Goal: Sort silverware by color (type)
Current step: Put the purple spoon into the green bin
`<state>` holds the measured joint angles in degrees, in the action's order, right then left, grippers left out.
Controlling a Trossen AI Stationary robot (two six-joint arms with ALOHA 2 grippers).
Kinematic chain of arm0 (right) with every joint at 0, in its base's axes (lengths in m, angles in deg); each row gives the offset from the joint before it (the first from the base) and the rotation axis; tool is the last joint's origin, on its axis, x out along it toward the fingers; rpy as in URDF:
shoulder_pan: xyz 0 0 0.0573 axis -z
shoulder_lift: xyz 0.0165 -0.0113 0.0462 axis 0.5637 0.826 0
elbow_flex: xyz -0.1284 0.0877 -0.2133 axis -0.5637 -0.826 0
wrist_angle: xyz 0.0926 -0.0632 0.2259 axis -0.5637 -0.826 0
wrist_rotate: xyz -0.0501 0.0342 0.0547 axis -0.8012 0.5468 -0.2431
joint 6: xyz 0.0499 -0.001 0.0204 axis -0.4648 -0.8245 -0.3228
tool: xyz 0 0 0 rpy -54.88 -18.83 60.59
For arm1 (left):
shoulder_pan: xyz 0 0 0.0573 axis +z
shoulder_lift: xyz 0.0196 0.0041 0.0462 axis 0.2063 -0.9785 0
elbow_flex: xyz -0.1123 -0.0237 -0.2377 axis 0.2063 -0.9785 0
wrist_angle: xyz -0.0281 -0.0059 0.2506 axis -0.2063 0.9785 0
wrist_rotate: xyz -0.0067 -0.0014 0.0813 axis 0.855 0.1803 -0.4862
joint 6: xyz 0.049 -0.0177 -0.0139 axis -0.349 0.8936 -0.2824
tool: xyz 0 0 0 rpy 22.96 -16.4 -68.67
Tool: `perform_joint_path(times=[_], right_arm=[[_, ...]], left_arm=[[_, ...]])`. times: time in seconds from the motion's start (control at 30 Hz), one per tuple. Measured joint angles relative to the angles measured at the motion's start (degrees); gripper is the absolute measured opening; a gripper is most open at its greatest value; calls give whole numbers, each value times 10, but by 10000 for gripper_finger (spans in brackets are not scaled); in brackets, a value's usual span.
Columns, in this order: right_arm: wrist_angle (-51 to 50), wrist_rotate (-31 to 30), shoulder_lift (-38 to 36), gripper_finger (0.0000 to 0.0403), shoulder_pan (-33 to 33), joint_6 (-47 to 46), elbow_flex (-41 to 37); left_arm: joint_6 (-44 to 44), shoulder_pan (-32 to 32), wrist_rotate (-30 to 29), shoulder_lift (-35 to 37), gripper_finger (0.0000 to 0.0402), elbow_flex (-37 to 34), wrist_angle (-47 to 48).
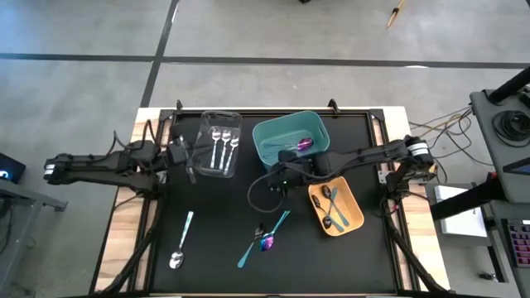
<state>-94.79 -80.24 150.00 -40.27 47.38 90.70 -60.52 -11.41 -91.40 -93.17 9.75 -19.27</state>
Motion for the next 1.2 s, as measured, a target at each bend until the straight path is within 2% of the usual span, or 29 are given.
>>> perform_joint_path(times=[0.2, 0.33, 0.63, 0.97, 1.2], right_arm=[[-74, 67, 18, 109, -14, -38, 0], [-75, 71, 44, 109, -36, -69, 0], [-64, 67, 106, 109, -74, -29, 0], [-51, 67, 147, 109, -89, -41, 0], [-30, 66, 148, 145, -89, -29, 0]], left_arm=[[-26, 0, -2, 15, 38, -12, 1], [-27, 0, -2, 15, 38, -12, 0], [-30, 0, -2, 15, 38, -12, -4], [-36, 0, -2, 12, 38, -12, -13], [-36, 0, -2, 10, 38, -12, -14]])
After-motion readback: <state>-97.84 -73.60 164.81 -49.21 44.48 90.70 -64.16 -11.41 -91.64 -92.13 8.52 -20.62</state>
